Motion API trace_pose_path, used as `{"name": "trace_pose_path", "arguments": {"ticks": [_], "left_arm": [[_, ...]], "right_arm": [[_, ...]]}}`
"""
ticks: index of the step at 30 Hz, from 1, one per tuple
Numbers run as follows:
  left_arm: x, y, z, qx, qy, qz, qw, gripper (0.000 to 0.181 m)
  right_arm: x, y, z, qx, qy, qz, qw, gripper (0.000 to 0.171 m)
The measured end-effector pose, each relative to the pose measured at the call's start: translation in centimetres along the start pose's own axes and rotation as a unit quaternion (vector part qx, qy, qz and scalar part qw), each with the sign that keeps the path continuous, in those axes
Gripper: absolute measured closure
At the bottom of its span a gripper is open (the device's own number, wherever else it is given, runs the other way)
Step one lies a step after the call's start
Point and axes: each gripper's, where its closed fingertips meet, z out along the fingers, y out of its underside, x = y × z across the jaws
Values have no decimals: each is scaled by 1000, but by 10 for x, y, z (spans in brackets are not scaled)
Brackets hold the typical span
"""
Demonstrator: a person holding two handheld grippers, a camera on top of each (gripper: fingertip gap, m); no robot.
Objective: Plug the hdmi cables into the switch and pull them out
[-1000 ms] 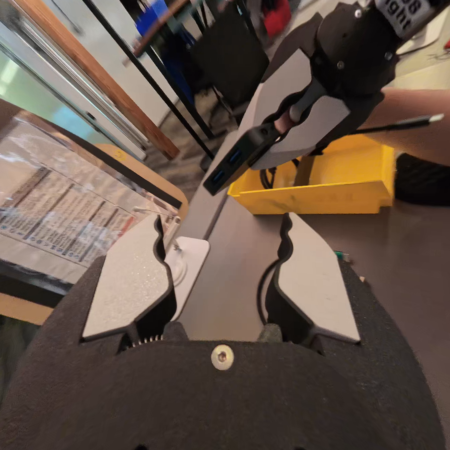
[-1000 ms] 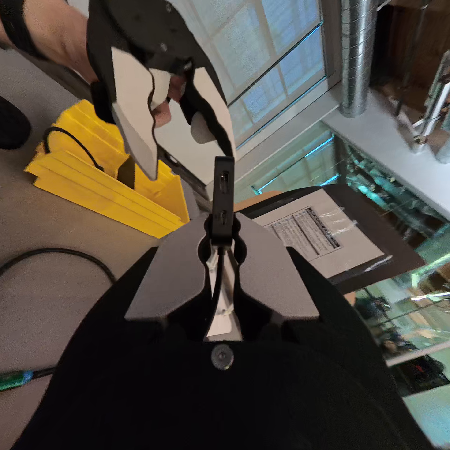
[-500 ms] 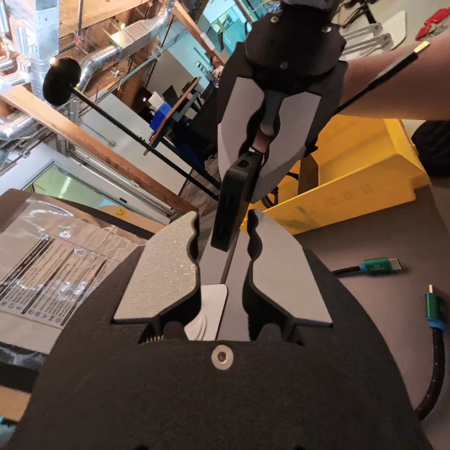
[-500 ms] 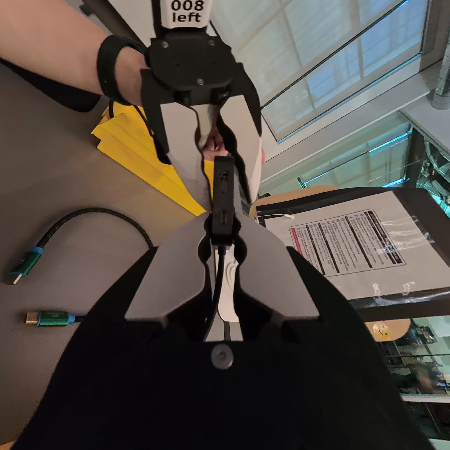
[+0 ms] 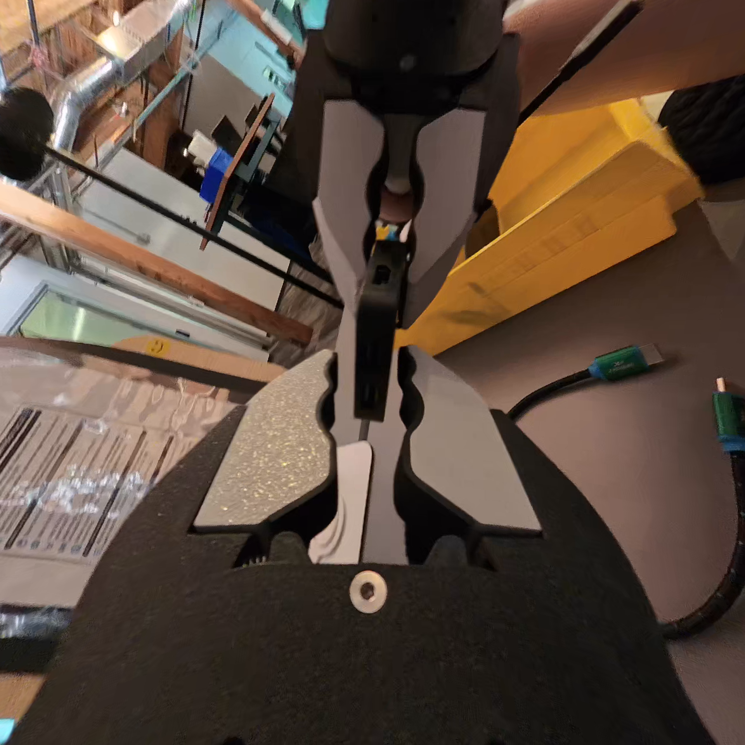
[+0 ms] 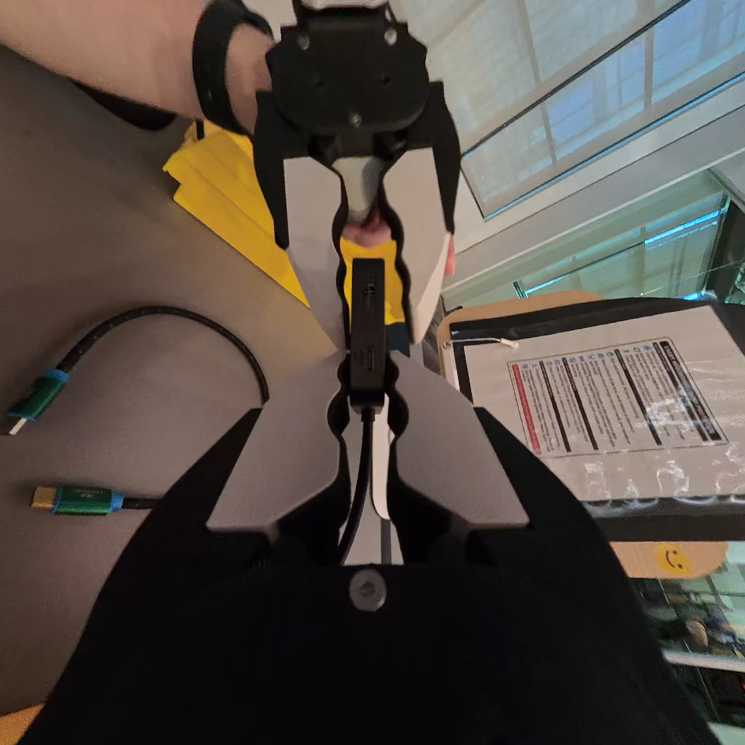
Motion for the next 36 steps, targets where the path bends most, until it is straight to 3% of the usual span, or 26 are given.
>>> {"name": "trace_pose_path", "arguments": {"ticks": [1, 5, 9, 14, 18, 23, 26, 36], "left_arm": [[-2, 6, -2, -17, -1, -10, 1000, 146], [-15, 27, -26, -88, -8, -26, 996, 138], [-50, 17, -71, -84, -80, -45, 992, 140], [-77, 9, -115, -87, -152, -50, 983, 140], [-83, 1, -128, -72, -172, -57, 981, 140], [-83, -6, -133, -66, -175, -57, 981, 141], [-84, -7, -135, -68, -179, -53, 980, 140], [-85, -3, -136, -62, -175, -71, 980, 138]], "right_arm": [[2, 6, 2, -15, 6, 2, 1000, 156], [-2, 31, 13, -78, 4, 23, 997, 157], [-19, 50, 39, -173, -4, -3, 985, 157], [-55, 43, 84, -223, -16, -2, 975, 157], [-82, 25, 91, -305, -51, -110, 945, 156], [-154, -21, 127, -200, -121, -83, 969, 157], [-168, -24, 140, -204, -93, -130, 966, 157], [-195, -18, 142, -245, -131, -131, 952, 145]]}}
